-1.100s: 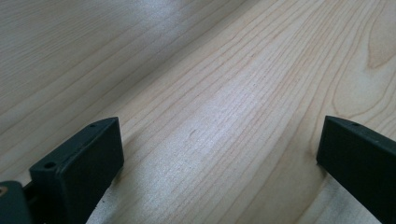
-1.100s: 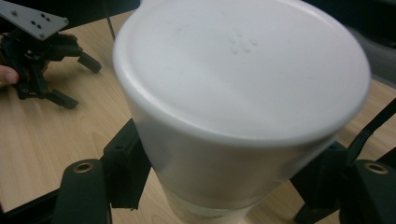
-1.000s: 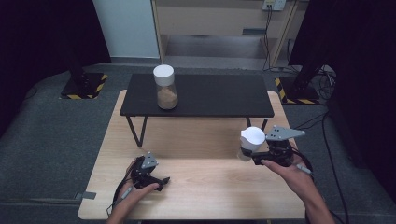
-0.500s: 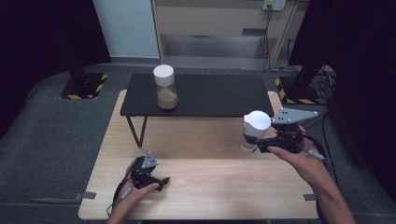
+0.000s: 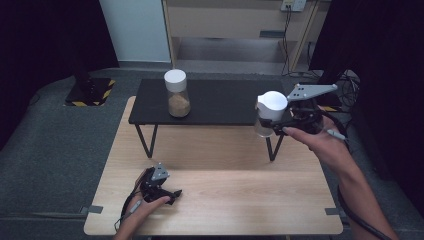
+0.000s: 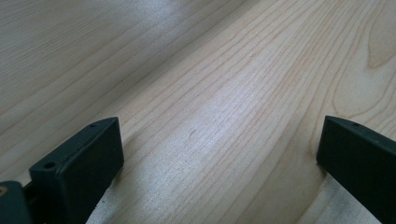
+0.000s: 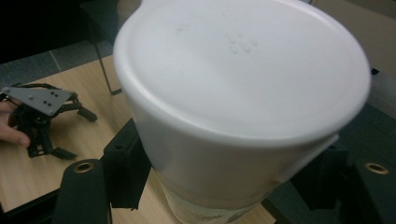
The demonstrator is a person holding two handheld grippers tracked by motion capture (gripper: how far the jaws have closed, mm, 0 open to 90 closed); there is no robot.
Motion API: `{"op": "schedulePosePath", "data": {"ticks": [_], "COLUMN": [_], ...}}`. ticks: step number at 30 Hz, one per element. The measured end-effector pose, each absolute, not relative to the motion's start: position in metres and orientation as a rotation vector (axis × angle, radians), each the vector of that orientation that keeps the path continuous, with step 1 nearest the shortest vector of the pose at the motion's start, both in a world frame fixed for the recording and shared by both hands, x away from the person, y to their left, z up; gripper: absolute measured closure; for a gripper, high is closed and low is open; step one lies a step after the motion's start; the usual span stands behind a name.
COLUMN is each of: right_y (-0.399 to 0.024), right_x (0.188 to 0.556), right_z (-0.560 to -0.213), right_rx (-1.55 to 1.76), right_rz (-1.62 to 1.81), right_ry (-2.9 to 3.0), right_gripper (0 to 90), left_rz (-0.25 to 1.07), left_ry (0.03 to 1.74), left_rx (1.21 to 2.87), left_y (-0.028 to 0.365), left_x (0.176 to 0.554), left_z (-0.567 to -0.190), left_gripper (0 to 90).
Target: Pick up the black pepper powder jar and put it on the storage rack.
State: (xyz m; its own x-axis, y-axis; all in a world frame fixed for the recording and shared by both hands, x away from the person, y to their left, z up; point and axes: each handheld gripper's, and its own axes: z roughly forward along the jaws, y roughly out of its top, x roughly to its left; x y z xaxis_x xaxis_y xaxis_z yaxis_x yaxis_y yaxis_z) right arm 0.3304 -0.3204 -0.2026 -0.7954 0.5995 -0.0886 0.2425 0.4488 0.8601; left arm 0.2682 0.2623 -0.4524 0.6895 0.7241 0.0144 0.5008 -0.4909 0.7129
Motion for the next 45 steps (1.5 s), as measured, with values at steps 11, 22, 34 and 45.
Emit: {"op": "schedulePosePath", "data": {"ticks": [11,22,34,45], "right_y": [-0.308,-0.299,-0.288,-0.293], "right_x": [0.365,0.389,0.404,0.408], "right_z": [-0.203,-0.205,-0.210,-0.214], "right_rx": [0.771,0.806,0.811,0.832], "right_rz": [1.263,1.246,1.245,1.281], "right_ry": [2.306,2.302,2.324,2.324], "right_gripper": [31.6,31.6,31.6,31.3], "left_rz": [0.409,0.409,0.409,0.409], "left_ry": [0.933,0.932,0.932,0.932], "left_rx": [2.195,2.196,2.196,2.196], "left_y": [0.262,0.262,0.262,0.262], "left_x": [0.268,0.268,0.268,0.268], "left_z": [-0.453,-0.452,-0.453,-0.452], "left_gripper": [0.0,0.0,0.0,0.0]}}
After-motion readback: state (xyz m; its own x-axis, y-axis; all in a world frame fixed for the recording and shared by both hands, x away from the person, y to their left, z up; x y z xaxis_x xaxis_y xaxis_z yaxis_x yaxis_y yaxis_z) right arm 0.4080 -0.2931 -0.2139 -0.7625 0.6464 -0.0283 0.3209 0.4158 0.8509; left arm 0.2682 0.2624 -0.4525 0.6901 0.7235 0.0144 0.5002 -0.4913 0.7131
